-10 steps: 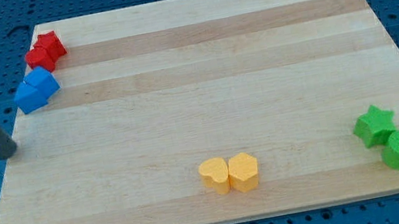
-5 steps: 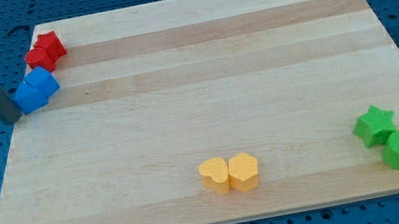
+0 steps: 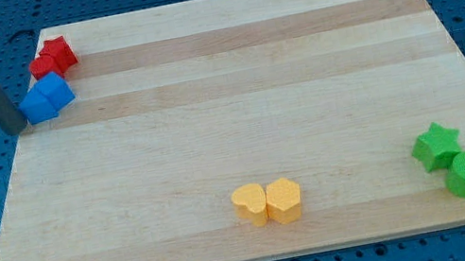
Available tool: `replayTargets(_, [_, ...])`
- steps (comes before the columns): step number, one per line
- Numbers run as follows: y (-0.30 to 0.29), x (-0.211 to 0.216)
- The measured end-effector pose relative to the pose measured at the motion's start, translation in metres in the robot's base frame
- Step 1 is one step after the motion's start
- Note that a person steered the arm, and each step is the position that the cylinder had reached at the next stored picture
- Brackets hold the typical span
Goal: Slide blue triangle and blue cube below the red star
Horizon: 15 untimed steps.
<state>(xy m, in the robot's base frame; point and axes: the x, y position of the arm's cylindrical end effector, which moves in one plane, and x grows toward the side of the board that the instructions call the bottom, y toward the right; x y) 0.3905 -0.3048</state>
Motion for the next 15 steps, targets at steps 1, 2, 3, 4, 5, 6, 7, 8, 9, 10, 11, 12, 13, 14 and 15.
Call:
replayTargets(1, [0.003, 0.000])
replayTargets(2, [0.012, 0.000])
replayTargets(3, [0.014, 0.000])
replayTargets(4, [0.005, 0.000])
replayTargets(5, [0.003, 0.001])
replayTargets(6, [0.003, 0.001])
replayTargets(7, [0.004, 0.001])
replayTargets(8, [0.004, 0.001])
replayTargets(9, [0.008, 0.001])
replayTargets(10, [0.016, 0.001])
replayTargets(11, [0.027, 0.001])
replayTargets(12, [0.028, 0.001])
replayTargets(13, [0.035, 0.001])
replayTargets(14, [0.038, 0.001])
replayTargets(15, [0.044, 0.004])
